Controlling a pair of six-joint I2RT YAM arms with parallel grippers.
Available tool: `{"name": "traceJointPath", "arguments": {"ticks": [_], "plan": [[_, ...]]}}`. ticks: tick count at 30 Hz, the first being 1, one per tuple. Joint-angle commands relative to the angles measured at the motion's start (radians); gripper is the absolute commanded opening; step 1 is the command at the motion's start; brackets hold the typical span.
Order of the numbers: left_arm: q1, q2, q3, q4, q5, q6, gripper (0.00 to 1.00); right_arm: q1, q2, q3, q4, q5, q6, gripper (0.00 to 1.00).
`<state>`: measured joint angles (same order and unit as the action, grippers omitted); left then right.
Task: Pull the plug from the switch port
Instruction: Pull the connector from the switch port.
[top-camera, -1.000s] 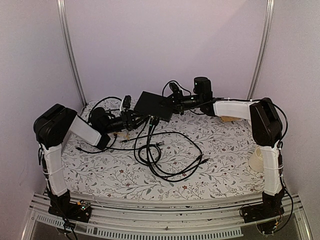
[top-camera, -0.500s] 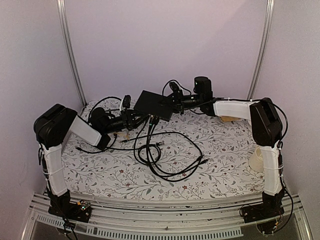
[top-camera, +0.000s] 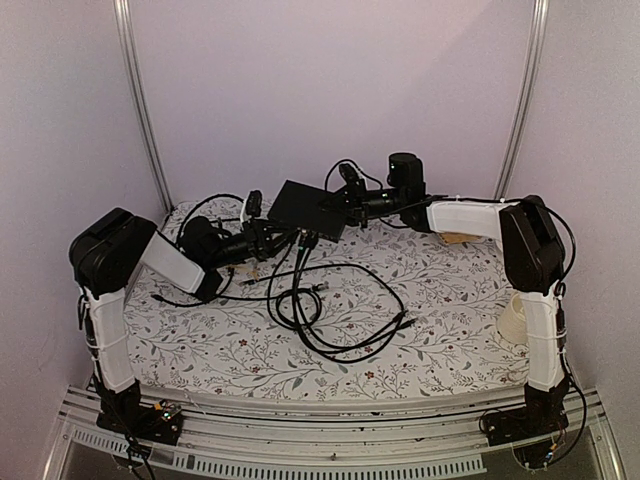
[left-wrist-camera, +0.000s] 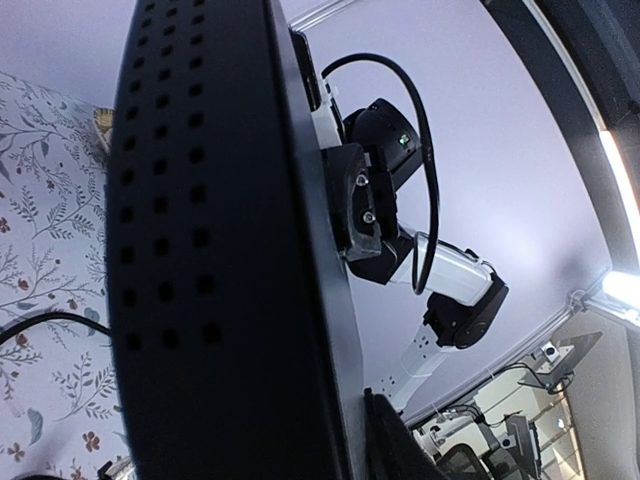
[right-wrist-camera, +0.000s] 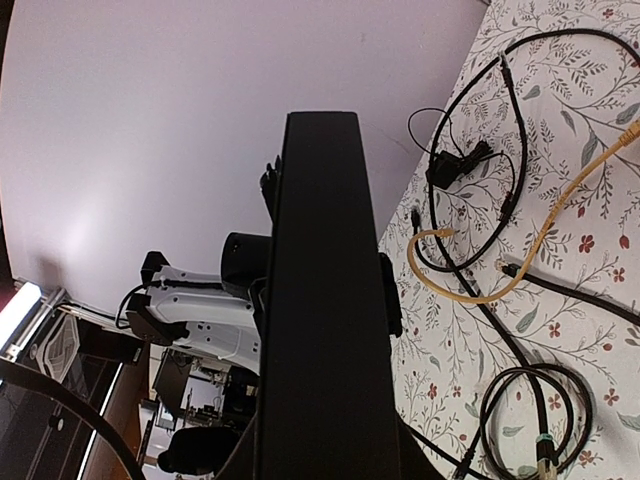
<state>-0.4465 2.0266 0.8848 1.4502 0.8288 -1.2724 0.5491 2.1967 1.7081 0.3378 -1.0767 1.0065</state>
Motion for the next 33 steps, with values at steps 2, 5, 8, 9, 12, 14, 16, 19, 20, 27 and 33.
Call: {"name": "traceJointPath", "arguments": {"ticks": [2,5,8,9,12,14,16,19,20,27,33], "plan": [[-0.025,0.013,-0.020,0.038,-0.002,0.010,0.34,0.005,0.005,0.055,0.086,0.008,0.016,0.02],[-0.024,0.009,-0.033,0.040,-0.007,0.013,0.35,0.005,0.009,0.057,0.098,0.006,0.027,0.02],[-0.024,0.005,-0.038,0.041,-0.013,0.016,0.34,0.005,0.013,0.058,0.099,0.006,0.030,0.02],[-0.024,0.005,-0.038,0.041,-0.017,0.018,0.34,0.005,0.014,0.058,0.099,0.005,0.030,0.02],[-0.024,0.004,-0.036,0.038,-0.026,0.020,0.33,0.004,0.012,0.055,0.099,0.004,0.030,0.02],[-0.024,0.006,-0.032,0.039,-0.027,0.020,0.32,0.005,0.013,0.053,0.101,0.005,0.031,0.02],[-0.024,0.009,-0.028,0.036,-0.026,0.020,0.32,0.005,0.011,0.051,0.101,0.007,0.030,0.02],[-0.026,0.009,-0.026,0.033,-0.028,0.023,0.30,0.005,0.010,0.048,0.101,0.008,0.029,0.02],[-0.026,0.010,-0.027,0.032,-0.028,0.023,0.30,0.005,0.010,0.049,0.101,0.009,0.030,0.02],[-0.027,0.006,-0.025,0.024,-0.037,0.029,0.27,0.005,0.009,0.048,0.101,0.009,0.029,0.02],[-0.030,0.008,-0.011,0.007,-0.043,0.034,0.24,0.006,0.003,0.043,0.100,0.012,0.027,0.02]]}}
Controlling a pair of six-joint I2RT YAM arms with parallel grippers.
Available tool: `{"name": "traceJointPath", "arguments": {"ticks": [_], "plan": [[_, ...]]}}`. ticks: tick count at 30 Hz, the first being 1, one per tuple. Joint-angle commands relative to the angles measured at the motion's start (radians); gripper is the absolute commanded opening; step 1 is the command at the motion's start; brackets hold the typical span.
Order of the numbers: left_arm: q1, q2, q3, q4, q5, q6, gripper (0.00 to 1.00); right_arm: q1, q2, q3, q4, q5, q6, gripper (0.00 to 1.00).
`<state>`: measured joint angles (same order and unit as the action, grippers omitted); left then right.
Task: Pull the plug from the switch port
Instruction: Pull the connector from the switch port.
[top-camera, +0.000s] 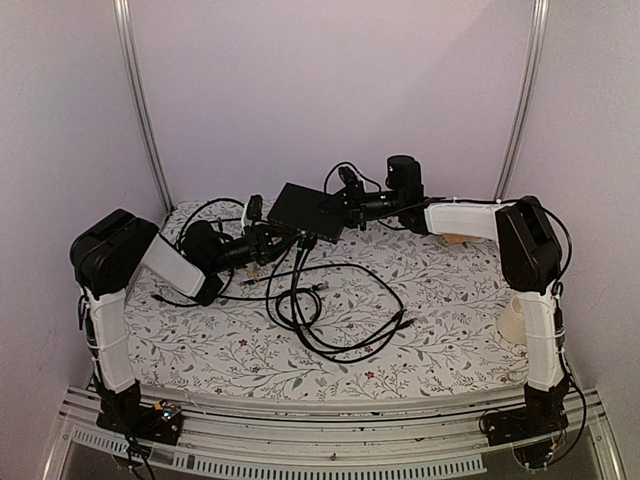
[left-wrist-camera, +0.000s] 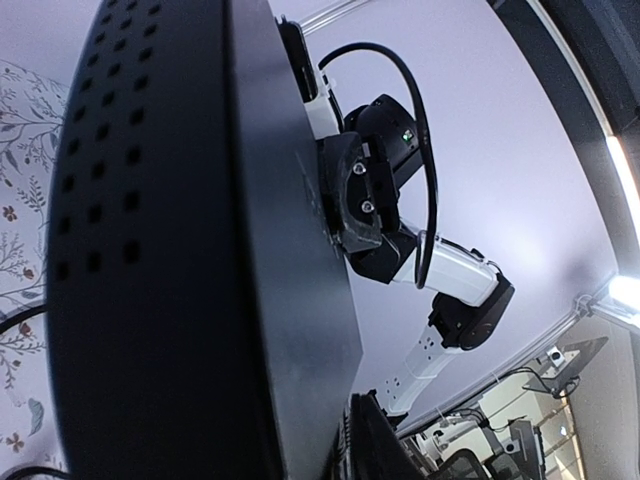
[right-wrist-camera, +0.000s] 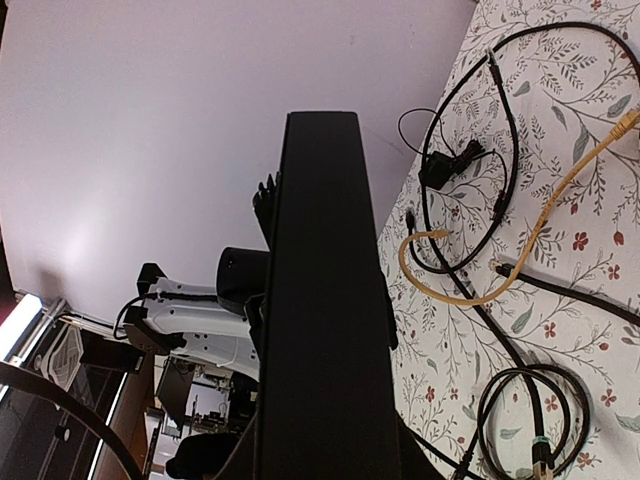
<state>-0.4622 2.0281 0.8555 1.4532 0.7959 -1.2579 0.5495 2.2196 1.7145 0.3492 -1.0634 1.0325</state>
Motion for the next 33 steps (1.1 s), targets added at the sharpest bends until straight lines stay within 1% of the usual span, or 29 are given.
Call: {"name": "traceJointPath", "arguments": {"ticks": [1,9,19,24,30,33], "plan": [[-0.015,0.006,0.021,0.002,-0.011,0.021,0.24,0.007,-0.020,0.034,0.088,0.000,-0.001,0.02],[-0.025,0.007,0.024,-0.003,-0.030,0.024,0.20,0.007,-0.025,0.028,0.088,0.008,-0.002,0.02],[-0.029,0.013,0.020,0.021,-0.038,0.012,0.07,0.009,-0.029,0.023,0.088,0.009,-0.003,0.02],[-0.029,0.016,0.017,0.036,-0.043,0.003,0.06,0.009,-0.031,0.019,0.087,0.010,-0.003,0.02],[-0.030,0.017,0.014,0.049,-0.045,0.000,0.00,0.010,-0.036,0.017,0.085,0.011,-0.004,0.02],[-0.030,0.017,0.008,0.062,-0.046,-0.004,0.00,0.010,-0.038,0.016,0.086,0.010,-0.004,0.02]]}}
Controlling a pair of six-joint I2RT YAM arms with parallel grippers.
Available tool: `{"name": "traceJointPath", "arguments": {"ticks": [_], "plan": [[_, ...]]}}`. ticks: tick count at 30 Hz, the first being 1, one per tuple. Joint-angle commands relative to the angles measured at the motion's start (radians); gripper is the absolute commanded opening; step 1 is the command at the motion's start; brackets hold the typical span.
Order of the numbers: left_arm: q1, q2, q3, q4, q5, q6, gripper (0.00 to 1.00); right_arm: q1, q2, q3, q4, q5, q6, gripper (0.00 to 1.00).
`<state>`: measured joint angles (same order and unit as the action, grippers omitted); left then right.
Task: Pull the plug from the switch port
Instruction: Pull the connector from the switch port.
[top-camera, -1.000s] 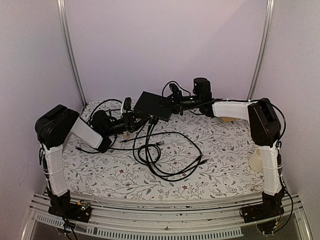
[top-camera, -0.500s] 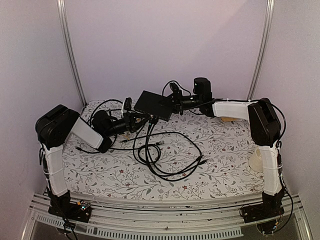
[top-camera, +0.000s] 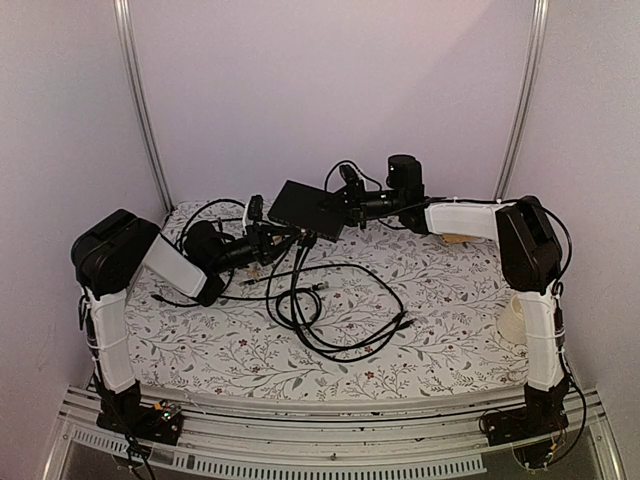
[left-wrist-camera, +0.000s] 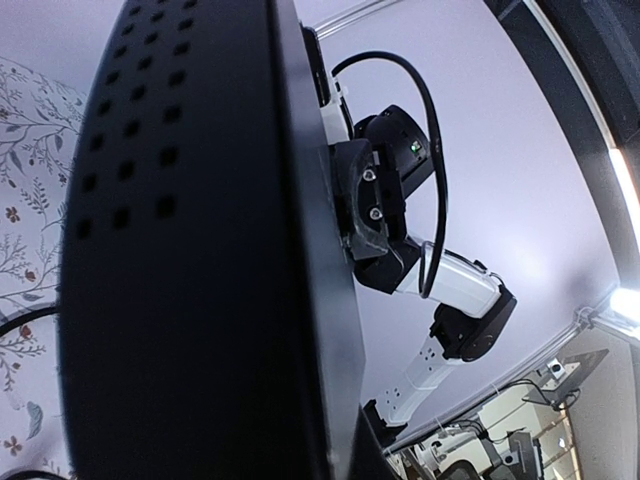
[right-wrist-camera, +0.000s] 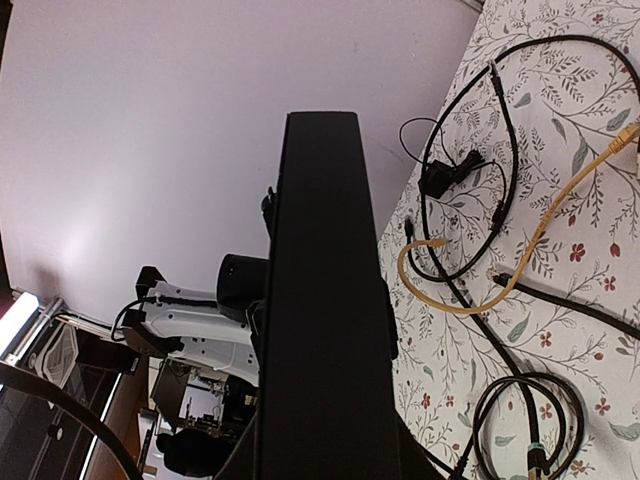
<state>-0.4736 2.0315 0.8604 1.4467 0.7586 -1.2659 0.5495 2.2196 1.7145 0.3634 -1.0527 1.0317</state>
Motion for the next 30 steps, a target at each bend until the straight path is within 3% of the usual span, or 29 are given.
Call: {"name": "traceJointPath", "arguments": {"ticks": [1,30], "plan": [[-0.019,0.013,0.001,0.074,-0.008,0.003,0.00,0.008,-0.039,0.016,0.072,0.002,-0.002,0.02],[0.002,-0.020,-0.074,0.105,0.066,0.011,0.00,-0.028,-0.046,0.019,0.091,-0.005,0.015,0.02]]}}
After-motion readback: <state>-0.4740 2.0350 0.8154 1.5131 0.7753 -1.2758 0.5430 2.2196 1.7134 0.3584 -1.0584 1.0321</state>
